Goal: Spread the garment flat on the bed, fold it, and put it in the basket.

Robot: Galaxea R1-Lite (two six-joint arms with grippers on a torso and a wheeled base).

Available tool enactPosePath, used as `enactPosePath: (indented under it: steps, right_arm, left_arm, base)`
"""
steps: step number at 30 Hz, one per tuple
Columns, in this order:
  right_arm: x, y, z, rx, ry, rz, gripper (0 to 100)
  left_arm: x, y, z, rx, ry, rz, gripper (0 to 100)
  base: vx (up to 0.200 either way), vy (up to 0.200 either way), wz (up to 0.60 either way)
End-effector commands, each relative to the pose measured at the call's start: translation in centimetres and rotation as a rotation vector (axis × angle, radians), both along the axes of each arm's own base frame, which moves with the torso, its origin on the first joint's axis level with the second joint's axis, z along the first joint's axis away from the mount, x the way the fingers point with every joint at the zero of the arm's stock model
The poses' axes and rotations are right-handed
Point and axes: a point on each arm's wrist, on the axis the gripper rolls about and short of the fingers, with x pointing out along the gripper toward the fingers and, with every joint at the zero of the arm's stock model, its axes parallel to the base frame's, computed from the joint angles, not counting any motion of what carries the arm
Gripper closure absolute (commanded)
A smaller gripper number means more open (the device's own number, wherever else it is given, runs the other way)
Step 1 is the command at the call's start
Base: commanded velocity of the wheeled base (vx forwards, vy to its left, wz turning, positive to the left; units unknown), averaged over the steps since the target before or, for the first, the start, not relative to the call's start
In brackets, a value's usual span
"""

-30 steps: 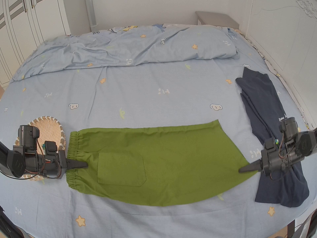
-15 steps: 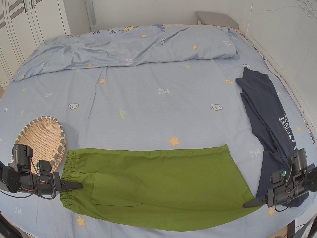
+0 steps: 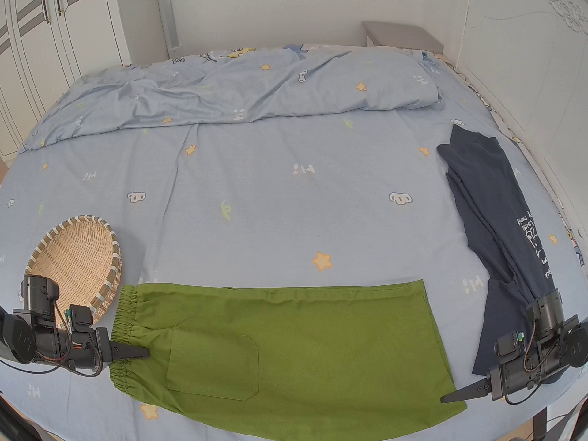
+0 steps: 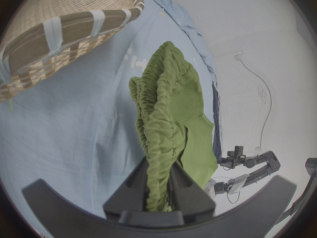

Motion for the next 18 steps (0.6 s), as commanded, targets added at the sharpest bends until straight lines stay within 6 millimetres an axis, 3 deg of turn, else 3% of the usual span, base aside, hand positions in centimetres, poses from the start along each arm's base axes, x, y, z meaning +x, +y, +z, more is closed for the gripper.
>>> enactPosePath:
  steps: [1,5,9,14,18]
  right_arm:
    - [0.2,0.0,-0.1,-0.001,0.006,-0.002,0]
    - [1.4,-0.4,0.9,-0.002,-0.062,-0.038,0]
    - [2.9,-1.5,4.9,-0.03,-0.243,-0.14,0]
    - [4.2,-0.9,9.0,-0.068,-0.319,-0.204,0]
    - [4.5,-0.3,11.1,-0.072,-0.33,-0.187,0]
  left_arm:
    - [-0.1,0.0,0.2,0.002,-0.009,0.002,100]
    - [-0.7,-0.1,2.0,0.025,-0.076,0.013,100]
    - [-1.4,0.4,5.0,0.071,-0.085,0.075,100]
    - [-2.3,0.4,8.4,0.142,-0.071,0.128,100]
    - [-2.5,0.4,9.4,0.149,-0.07,0.125,100]
  base:
    - [0.0,0.0,0.0]
    - [0.0,0.0,0.0]
    - [0.0,0.0,0.0]
    - [0.0,0.0,0.0]
    - [0.0,0.0,0.0]
